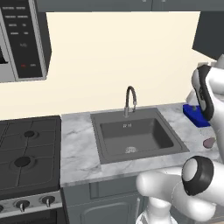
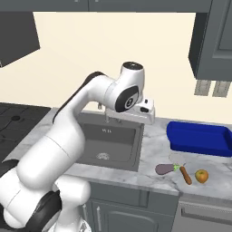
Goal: Pick up all produce items and place them in the sink. Turn on the sink faucet to wash them. Then turn the sink off and put them in the tray.
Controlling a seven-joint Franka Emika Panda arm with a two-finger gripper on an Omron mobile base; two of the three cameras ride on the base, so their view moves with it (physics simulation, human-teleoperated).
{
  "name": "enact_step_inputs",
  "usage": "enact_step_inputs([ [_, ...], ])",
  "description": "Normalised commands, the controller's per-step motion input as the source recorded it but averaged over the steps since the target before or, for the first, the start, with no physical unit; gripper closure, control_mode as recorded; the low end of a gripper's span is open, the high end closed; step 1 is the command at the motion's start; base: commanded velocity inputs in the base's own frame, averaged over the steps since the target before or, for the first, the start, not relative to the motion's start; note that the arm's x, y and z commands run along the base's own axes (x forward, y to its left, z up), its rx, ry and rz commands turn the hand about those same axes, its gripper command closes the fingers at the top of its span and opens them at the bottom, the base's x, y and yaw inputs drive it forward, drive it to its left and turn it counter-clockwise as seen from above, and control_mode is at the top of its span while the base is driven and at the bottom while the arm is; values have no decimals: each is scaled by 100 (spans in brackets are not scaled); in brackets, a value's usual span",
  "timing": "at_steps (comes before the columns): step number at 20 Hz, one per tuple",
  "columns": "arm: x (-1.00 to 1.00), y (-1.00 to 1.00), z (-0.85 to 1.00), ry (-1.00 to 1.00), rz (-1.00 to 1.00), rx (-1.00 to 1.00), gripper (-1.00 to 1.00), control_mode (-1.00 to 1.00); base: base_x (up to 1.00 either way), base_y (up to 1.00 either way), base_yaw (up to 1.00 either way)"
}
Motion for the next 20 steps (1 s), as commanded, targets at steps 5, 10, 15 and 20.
enact_step_inputs([
  [5, 0, -22, -27, 11, -18, 0, -100, -100, 0, 0, 0],
  [10, 0, -15, -26, 5, -24, 0, -100, -100, 0, 0, 0],
  [15, 0, -13, -29, 3, -25, 0, -100, -100, 0, 0, 0],
  [20, 0, -15, -32, 3, -25, 0, -100, -100, 0, 0, 0],
])
